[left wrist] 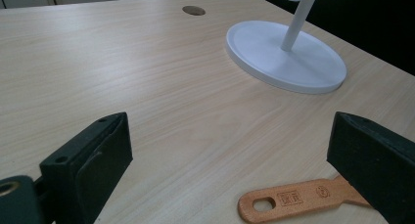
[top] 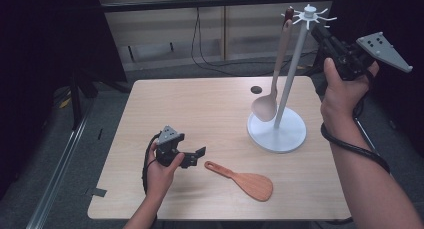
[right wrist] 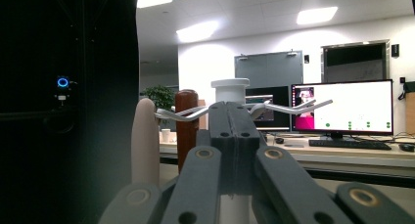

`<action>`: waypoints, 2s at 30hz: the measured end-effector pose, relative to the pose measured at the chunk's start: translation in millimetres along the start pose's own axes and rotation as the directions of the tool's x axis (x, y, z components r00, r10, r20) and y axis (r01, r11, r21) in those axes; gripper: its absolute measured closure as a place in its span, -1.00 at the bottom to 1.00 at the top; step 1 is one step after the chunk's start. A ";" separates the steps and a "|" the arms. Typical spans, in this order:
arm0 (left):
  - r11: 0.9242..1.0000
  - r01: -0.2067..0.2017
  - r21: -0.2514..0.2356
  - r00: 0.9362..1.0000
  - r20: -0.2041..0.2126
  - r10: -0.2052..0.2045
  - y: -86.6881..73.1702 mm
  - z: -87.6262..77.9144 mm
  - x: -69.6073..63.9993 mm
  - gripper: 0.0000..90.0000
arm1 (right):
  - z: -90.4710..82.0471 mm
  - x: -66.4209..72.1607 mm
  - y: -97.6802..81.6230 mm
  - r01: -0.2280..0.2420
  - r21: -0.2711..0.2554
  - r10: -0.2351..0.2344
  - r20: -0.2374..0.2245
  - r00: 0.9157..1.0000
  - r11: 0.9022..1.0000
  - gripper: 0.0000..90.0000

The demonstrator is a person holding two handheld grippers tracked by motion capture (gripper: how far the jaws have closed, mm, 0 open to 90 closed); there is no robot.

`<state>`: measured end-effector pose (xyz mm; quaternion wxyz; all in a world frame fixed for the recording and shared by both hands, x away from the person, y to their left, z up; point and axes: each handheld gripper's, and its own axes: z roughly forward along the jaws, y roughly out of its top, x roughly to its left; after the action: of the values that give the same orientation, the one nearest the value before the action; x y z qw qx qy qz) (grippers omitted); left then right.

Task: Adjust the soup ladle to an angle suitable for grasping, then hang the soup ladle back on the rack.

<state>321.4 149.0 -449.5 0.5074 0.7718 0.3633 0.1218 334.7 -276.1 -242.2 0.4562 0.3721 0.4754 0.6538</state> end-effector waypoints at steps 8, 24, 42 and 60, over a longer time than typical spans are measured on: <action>1.000 -0.002 0.000 1.000 -0.004 0.002 0.1 -0.8 0.2 -0.94 | 0.6 0.3 -2.0 -0.005 0.016 0.005 -0.015 1.000 1.000 1.00; 1.000 -0.013 0.001 1.000 -0.003 0.013 0.0 -0.7 -0.7 -0.94 | -36.1 9.4 -32.9 -0.044 0.074 0.052 -0.115 0.992 0.996 0.44; 1.000 -0.009 0.015 1.000 -0.010 0.010 -3.6 0.3 -1.0 -0.94 | -71.4 19.5 -75.6 -0.050 0.165 0.080 -0.181 0.980 0.985 -0.09; 0.996 -0.055 0.074 0.998 -0.003 0.055 -13.7 8.4 -2.8 -0.93 | -95.6 34.1 -122.3 -0.042 0.299 0.109 -0.211 0.971 0.953 -0.41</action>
<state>318.1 144.2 -464.8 0.4741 0.7994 0.3474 0.1242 266.0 -254.6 -383.8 0.3138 0.3771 0.6007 0.6313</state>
